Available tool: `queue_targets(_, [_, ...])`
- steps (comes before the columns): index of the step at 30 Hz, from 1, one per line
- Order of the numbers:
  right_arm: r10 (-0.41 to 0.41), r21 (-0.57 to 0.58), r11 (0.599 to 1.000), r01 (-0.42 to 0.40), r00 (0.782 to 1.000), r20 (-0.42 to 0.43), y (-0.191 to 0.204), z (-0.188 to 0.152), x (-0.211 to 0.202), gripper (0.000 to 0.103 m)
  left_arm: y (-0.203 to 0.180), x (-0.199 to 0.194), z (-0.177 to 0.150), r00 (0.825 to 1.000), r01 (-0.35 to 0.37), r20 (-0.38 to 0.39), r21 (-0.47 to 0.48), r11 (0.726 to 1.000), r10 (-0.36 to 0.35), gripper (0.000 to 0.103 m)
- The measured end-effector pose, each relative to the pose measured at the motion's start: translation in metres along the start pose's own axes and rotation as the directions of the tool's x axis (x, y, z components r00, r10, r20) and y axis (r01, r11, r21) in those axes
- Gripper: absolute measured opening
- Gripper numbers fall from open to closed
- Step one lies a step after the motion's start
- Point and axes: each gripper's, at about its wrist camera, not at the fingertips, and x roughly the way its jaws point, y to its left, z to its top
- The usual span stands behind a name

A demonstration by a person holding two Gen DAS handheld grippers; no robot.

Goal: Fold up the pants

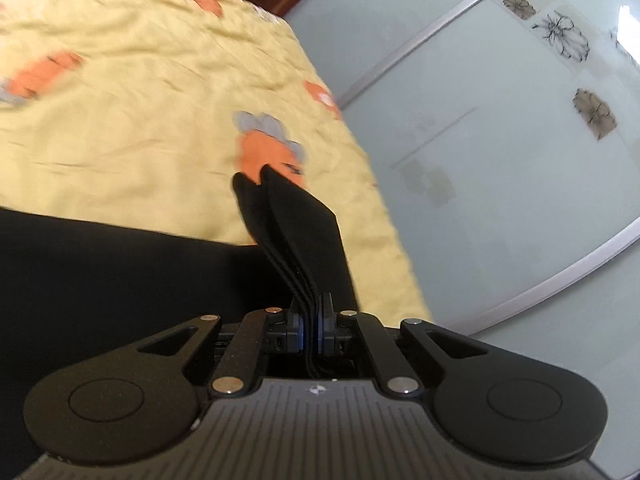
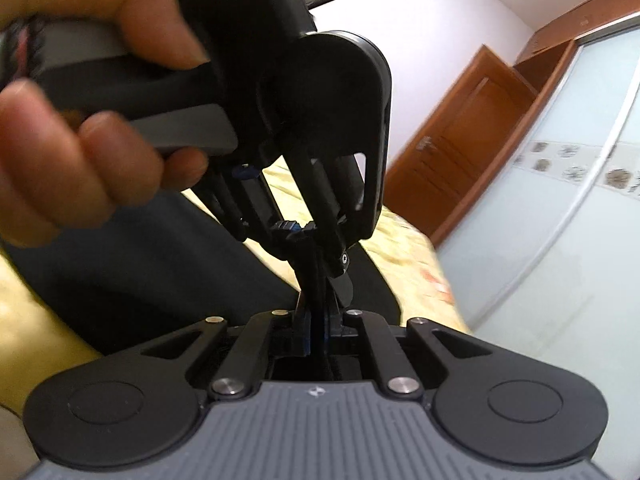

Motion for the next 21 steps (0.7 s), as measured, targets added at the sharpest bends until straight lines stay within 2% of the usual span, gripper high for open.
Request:
queue_targets(4, [0.091, 0.008, 0.996, -0.091, 0.996, 0.018, 0.021, 0.006, -0.001, 0.005, 0.023, -0.025, -0.01, 0.996, -0.087, 0.018, 0.009, 0.996, 0.087, 0.005])
queue_targets(8, [0.162, -0.008, 0.987, -0.162, 0.987, 0.022, 0.043, 0.011, 0.0, 0.005, 0.047, -0.043, -0.021, 0.99, -0.137, 0.043, -0.003, 0.991, 0.137, 0.005])
queue_targets(16, [0.291, -0.027, 0.957, -0.29, 0.954, 0.07, 0.068, 0.026, -0.004, 0.005, 0.076, -0.093, -0.037, 0.965, -0.238, 0.114, 0.004, 0.971, 0.237, 0.005])
queue_targets(21, [0.358, -0.082, 0.933, -0.351, 0.93, 0.085, 0.086, 0.035, -0.003, 0.005, 0.098, -0.12, -0.043, 0.95, -0.282, 0.124, -0.054, 0.958, 0.286, 0.005])
